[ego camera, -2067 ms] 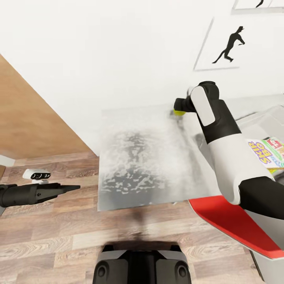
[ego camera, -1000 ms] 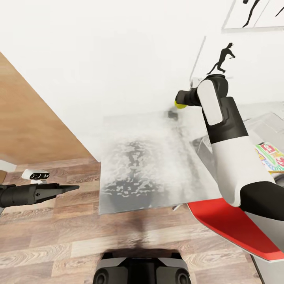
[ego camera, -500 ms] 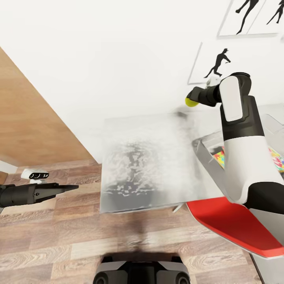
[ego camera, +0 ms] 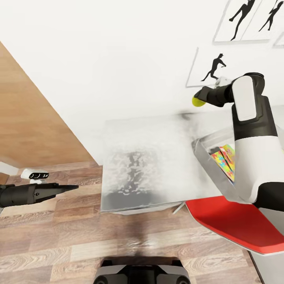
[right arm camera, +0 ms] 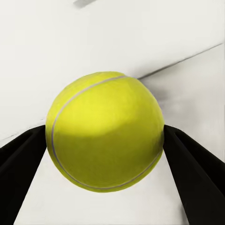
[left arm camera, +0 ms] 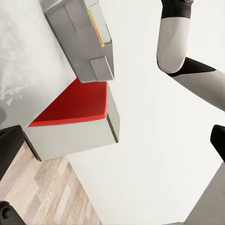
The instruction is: Put all the toys in the child's room - the three board games (two on the bed and one on the table), the two jigsaw puzzles on the table, and the tennis ball on the table - inside the toy box on the table in the child's room.
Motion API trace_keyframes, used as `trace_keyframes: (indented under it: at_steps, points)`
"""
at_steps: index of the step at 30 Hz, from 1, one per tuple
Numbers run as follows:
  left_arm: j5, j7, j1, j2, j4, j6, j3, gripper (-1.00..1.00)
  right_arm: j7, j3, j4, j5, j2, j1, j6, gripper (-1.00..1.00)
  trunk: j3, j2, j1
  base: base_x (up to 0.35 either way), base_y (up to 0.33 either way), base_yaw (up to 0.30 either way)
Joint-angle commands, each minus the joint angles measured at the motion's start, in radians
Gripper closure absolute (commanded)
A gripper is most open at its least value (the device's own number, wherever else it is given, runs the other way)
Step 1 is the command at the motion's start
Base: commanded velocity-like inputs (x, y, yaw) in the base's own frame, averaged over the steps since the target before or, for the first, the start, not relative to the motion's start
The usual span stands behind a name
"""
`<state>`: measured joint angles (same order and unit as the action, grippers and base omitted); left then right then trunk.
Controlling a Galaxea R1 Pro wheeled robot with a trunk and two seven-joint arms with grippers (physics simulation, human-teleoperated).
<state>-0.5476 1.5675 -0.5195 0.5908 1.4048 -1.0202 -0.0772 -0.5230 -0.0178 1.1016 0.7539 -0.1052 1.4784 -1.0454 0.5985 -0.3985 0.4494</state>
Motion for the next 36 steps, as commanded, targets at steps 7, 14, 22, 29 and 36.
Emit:
trace_keyframes:
  at_steps: [7, 14, 22, 29, 36]
  points:
    - [0.000, 0.003, -0.001, 0.001, 0.000, -0.011, 0.000, -1.00, -0.008, -0.002, 0.005, 0.168, -0.112, 0.000, -0.002, 1.00, -0.010, -0.002, 0.001, 0.000, 0.000, 0.000]
    - [-0.001, 0.003, -0.001, 0.001, 0.000, -0.011, 0.000, -1.00, -0.008, -0.002, 0.010, 0.313, -0.234, -0.048, -0.002, 1.00, -0.022, -0.002, 0.001, 0.000, 0.000, 0.000]
    - [-0.002, 0.003, -0.001, 0.001, 0.000, -0.011, 0.000, -1.00, -0.008, -0.002, 0.002, 0.347, -0.328, -0.074, -0.002, 1.00, -0.035, -0.002, 0.001, 0.000, 0.000, 0.000]
    - [-0.001, 0.003, -0.001, 0.001, 0.000, -0.011, 0.000, -1.00, -0.009, -0.002, -0.009, 0.348, -0.358, -0.075, -0.002, 1.00, -0.047, -0.002, 0.001, 0.000, 0.000, 0.000]
    - [-0.001, 0.003, -0.001, 0.001, 0.000, -0.011, 0.000, -1.00, -0.010, -0.002, -0.085, 0.342, -0.377, -0.081, -0.002, 1.00, -0.059, -0.002, 0.001, 0.000, 0.000, 0.000]
